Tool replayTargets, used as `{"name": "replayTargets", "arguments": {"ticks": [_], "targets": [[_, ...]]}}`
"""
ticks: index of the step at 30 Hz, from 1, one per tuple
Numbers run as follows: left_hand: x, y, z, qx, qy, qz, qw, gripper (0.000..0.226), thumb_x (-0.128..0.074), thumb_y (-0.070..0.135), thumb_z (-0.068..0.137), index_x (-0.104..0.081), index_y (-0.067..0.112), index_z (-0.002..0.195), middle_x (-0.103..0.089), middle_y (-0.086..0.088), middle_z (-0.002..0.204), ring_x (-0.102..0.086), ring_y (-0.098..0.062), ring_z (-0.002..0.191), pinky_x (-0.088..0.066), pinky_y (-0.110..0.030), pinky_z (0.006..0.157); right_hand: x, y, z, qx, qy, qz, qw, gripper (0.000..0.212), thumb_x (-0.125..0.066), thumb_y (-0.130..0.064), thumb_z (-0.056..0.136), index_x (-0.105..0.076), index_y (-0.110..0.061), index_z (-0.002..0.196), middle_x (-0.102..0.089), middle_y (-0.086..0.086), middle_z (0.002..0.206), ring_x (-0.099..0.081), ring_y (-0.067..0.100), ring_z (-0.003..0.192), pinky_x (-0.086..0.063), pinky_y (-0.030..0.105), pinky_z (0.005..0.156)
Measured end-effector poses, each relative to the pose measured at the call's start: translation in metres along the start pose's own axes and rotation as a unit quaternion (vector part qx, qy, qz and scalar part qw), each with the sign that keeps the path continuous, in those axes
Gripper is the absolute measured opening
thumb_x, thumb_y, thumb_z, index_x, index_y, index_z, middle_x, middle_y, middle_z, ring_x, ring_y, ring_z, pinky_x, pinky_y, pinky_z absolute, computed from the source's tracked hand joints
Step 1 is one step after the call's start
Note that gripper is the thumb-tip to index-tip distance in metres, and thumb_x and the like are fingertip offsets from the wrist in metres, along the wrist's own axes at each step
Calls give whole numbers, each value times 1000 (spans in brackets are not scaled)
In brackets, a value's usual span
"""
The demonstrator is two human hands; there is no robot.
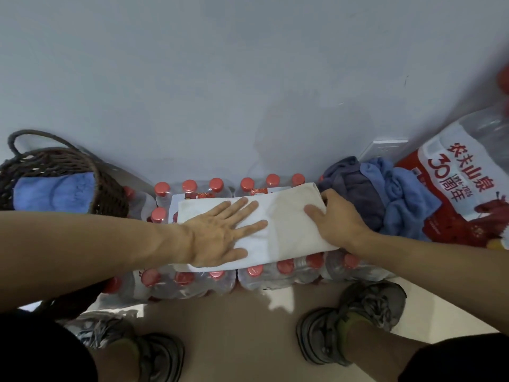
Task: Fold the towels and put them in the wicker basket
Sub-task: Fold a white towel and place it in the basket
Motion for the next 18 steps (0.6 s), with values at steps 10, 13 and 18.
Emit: {"name": "replayTargets", "arguments": {"ticks": [10, 13, 18], "targets": [[50, 10, 23, 31, 55, -147, 987, 67, -59, 42, 90, -28, 29, 148, -28, -11, 150, -28, -30, 138, -28, -38, 114, 22, -22, -4, 13, 41, 120, 992, 27, -66, -48, 87, -52, -25, 87, -60, -11, 82, -57, 3, 72, -37, 21, 54], [68, -2, 15, 140, 135, -503, 842, 27, -58, 30, 94, -54, 17, 117, -62, -9, 105, -65, -25, 88, -53, -26, 73, 18, -42, -10, 15, 13, 201, 979, 21, -74, -36, 83, -57, -24, 82, -66, -11, 76, -64, 5, 70, -46, 22, 56], [66, -7, 2, 147, 42, -817, 556, 54, -46, 57, 95, -61, 8, 112, -69, -16, 91, -71, -35, 86, -58, -44, 77, -6, -80, -24, 30, -60, 242, 968, 21, -77, -28, 81, -60, -21, 91, -70, -4, 80, -71, 12, 71, -60, 35, 66]]}}
Point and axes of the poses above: each hand's wrist, its own z-axis towards the middle knuckle, its own x-axis out of the back of the hand, y = z × x, the point moved 5 cm from there along z, towards the middle knuckle
